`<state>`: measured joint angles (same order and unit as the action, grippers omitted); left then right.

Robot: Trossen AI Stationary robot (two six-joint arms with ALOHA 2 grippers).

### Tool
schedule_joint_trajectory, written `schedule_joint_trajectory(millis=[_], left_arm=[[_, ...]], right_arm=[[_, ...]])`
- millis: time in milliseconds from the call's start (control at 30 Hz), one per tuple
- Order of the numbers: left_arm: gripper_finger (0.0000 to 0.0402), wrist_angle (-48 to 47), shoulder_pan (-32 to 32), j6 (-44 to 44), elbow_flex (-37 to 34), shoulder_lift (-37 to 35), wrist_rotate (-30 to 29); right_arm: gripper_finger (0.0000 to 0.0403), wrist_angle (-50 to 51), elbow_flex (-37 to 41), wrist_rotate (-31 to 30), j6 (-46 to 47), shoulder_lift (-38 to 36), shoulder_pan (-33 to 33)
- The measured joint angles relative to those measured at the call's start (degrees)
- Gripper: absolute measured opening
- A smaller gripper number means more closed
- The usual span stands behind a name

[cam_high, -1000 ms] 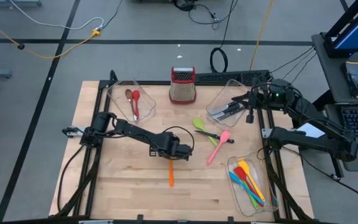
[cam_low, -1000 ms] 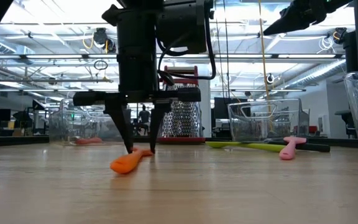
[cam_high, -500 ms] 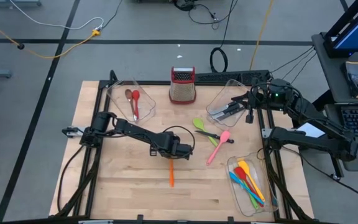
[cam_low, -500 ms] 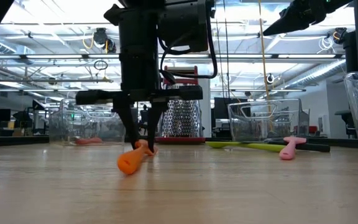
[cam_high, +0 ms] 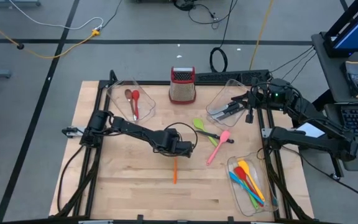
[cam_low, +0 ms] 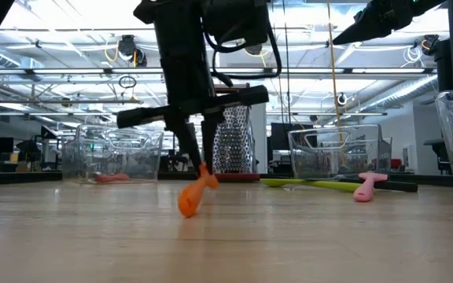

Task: Pick & Place Kitchen Items
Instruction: Put the orange spatula into the bottom transparent bin

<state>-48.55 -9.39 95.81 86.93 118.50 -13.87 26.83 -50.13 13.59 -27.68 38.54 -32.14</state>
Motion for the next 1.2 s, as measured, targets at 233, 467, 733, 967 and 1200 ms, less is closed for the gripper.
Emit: schedule_joint_trajectory(millis=[233, 467, 733, 967, 1200], left_arm=[[0.0006, 0.97, -0.1, -0.14, 0.07, -0.12, -0.62], [0.0005, 5.26, -0.15, -2.71, 0.19, -3.31, -2.76], [0.0005, 7.27, -0.08, -6.9, 0.18, -11.37, -11.09], [0.0004, 17.42, 0.12, -15.59, 0.24, -17.52, -20.31], [0.0003, 35.7, 1.17, -28.26, 0.26, -18.59, -23.85]], right_arm=[[0.0, 0.0, 0.0, 0.02, 0.0, 0.0, 0.0], [0.0, 0.02, 0.0, 0.08, 0.0, -0.02, 0.0], [0.0, 0.0, 0.0, 0.25, 1.23, -0.02, 0.13], [0.0, 0.06, 0.0, 18.2, 6.41, 0.02, 0.18], [0.0, 0.0, 0.0, 28.48, 12.99, 0.51, 0.57]])
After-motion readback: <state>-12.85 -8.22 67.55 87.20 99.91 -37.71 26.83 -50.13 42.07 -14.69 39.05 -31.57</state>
